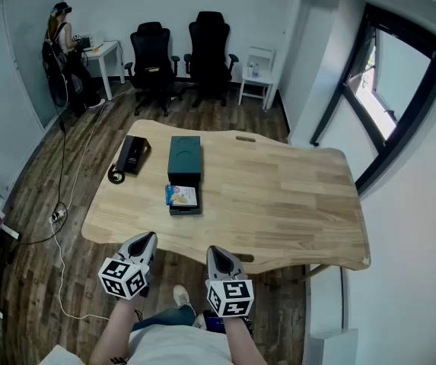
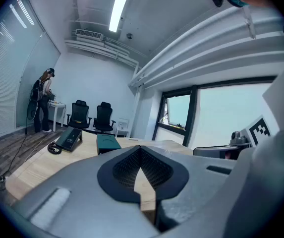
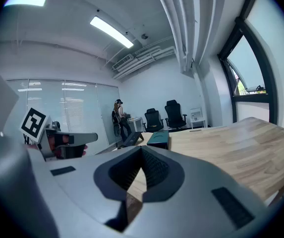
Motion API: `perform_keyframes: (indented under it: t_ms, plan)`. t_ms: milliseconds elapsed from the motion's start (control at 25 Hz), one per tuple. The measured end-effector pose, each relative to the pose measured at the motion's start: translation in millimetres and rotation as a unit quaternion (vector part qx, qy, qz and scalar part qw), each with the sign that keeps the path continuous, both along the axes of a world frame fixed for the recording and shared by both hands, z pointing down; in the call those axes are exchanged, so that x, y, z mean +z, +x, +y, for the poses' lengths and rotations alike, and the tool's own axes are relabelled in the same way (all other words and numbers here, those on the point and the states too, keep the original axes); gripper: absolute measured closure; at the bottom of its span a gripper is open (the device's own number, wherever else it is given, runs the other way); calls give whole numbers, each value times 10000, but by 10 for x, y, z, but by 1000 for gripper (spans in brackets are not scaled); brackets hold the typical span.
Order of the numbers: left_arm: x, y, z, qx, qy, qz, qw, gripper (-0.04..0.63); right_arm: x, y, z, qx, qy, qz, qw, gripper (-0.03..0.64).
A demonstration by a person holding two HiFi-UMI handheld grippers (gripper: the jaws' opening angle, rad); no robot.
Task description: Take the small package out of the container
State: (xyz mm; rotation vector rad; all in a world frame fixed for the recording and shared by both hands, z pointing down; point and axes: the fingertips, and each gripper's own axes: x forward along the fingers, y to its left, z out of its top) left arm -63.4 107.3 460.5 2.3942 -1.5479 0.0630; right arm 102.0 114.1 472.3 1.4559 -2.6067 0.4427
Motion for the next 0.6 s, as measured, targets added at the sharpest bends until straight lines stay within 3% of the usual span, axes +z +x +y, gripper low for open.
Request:
perform_keyframes:
  t_ms: [600]
  plan:
    - [19,-142,-55,-302,-13,364,9989,595,9,7,-49,-156,-73,-381,9991,612]
